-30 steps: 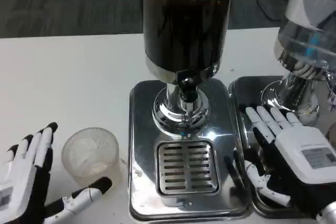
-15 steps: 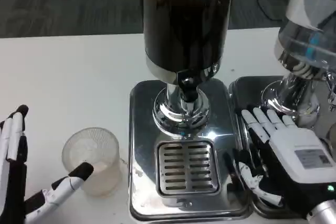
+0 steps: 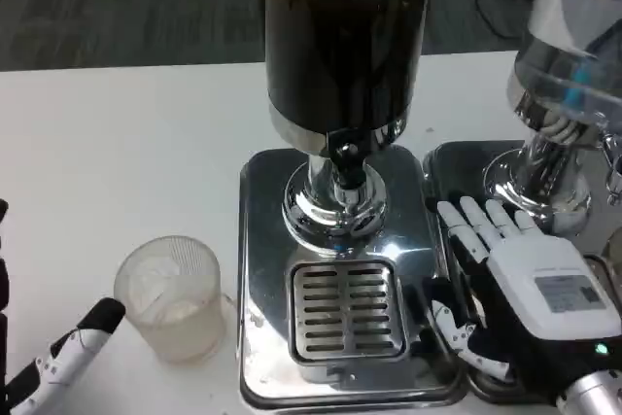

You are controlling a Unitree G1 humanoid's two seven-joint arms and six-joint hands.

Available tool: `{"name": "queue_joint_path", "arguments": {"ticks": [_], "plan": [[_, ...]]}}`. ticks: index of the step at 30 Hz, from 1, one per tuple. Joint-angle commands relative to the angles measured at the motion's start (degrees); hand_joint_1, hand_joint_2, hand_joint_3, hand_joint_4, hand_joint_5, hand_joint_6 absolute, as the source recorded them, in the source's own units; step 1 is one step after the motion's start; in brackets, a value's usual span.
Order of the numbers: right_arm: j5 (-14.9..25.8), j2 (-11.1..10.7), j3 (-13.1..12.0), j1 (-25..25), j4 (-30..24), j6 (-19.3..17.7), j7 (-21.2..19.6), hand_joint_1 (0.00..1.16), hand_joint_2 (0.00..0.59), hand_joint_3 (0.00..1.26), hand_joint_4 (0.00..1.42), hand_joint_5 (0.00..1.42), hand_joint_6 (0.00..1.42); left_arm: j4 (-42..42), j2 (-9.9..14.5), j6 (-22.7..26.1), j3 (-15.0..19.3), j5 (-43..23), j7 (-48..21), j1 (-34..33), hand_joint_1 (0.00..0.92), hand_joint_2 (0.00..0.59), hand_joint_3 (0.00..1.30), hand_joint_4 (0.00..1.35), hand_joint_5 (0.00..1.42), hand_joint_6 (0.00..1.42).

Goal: Grasp the cup under the faucet to collect the drink, then remove the cup.

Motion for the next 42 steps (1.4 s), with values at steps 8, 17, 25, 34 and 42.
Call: {"name": "queue_joint_path", "arguments": {"ticks": [8, 17, 25, 34, 42], "plan": [[1.42, -0.27, -0.58, -0.61, 0.62, 0.77, 0.93, 0.48, 0.552, 0.06, 0.00, 0.00, 0.00, 13.48, -1.17, -11.52, 0.63, -3.17, 3.11, -2.78, 0.000, 0.046, 0.17, 0.07, 0.16, 0.00], [0.71, 1.61, 0.64, -0.81, 1.30, 2.55, -0.04, 0.48, 0.552, 0.06, 0.00, 0.00, 0.00, 13.72, 2.18, -10.12, -1.38, -0.24, -1.07, -5.22, 0.001, 0.041, 0.00, 0.00, 0.00, 0.00], [-0.20, 5.61, 2.40, -0.40, 3.12, 5.06, -2.90, 0.49, 0.547, 0.07, 0.00, 0.00, 0.00, 20.37, 7.35, -9.73, -3.92, -2.09, -9.67, -11.46, 0.073, 0.045, 0.00, 0.00, 0.00, 0.00], [-1.99, 6.82, 4.35, -0.50, 3.54, 6.93, -3.85, 0.49, 0.546, 0.08, 0.00, 0.00, 0.00, 30.19, 9.20, -15.73, -6.44, -8.01, -17.95, -16.66, 0.130, 0.051, 0.00, 0.00, 0.00, 0.00], [-1.96, 6.61, 5.27, -1.84, 4.72, 7.20, -3.89, 0.48, 0.544, 0.08, 0.00, 0.00, 0.00, 30.95, 9.13, -19.05, -6.85, -7.54, -15.71, -16.87, 0.000, 0.000, 0.00, 0.00, 0.00, 0.00]]}}
